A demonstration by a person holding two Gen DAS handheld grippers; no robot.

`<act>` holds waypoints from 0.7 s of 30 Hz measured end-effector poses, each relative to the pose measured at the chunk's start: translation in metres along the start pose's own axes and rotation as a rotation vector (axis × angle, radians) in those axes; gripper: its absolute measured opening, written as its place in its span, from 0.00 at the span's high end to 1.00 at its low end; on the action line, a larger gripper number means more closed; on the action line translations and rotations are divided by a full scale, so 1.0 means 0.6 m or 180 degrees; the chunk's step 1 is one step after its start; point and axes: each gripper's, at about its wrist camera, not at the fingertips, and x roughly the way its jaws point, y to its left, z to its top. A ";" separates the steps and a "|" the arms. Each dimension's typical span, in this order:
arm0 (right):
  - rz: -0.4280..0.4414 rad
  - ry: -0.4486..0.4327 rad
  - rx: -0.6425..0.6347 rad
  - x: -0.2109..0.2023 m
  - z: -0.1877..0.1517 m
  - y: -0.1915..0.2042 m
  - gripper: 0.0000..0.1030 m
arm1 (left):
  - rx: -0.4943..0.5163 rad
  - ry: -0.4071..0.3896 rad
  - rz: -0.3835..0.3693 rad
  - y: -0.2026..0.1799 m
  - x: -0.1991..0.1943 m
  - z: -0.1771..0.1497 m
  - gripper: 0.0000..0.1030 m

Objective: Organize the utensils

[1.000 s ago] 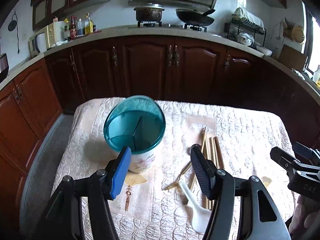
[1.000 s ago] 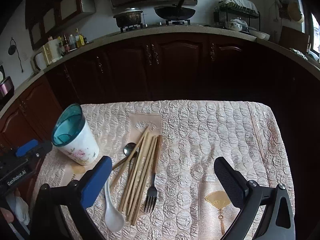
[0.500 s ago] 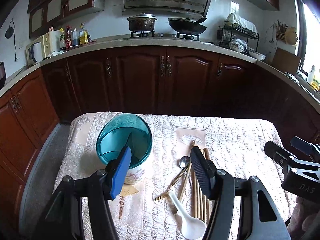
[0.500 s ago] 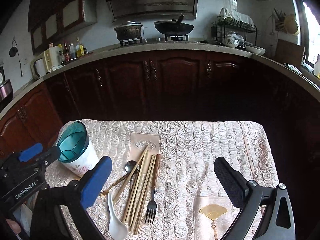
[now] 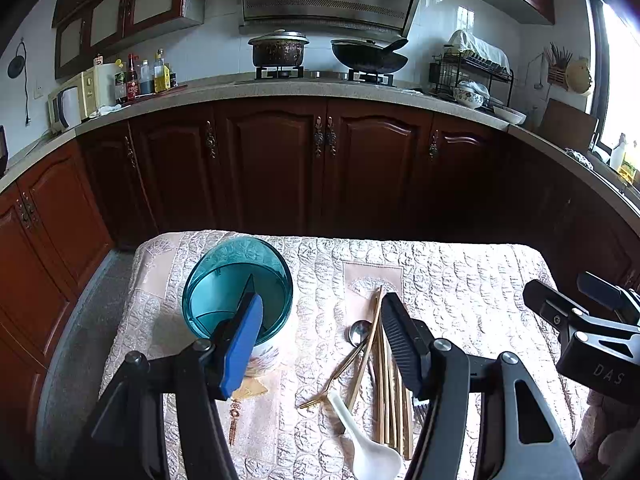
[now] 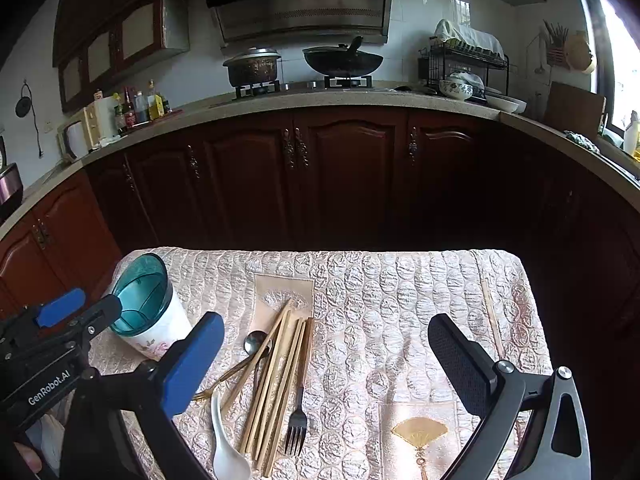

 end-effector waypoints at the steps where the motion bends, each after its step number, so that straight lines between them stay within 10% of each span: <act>1: -0.0003 0.0008 0.0001 0.001 0.000 -0.001 0.00 | 0.0005 0.0002 0.0002 -0.001 0.001 0.000 0.39; 21: -0.0079 0.0070 -0.0041 0.018 0.001 -0.001 0.00 | 0.0089 0.0052 -0.0008 -0.016 0.016 0.003 0.39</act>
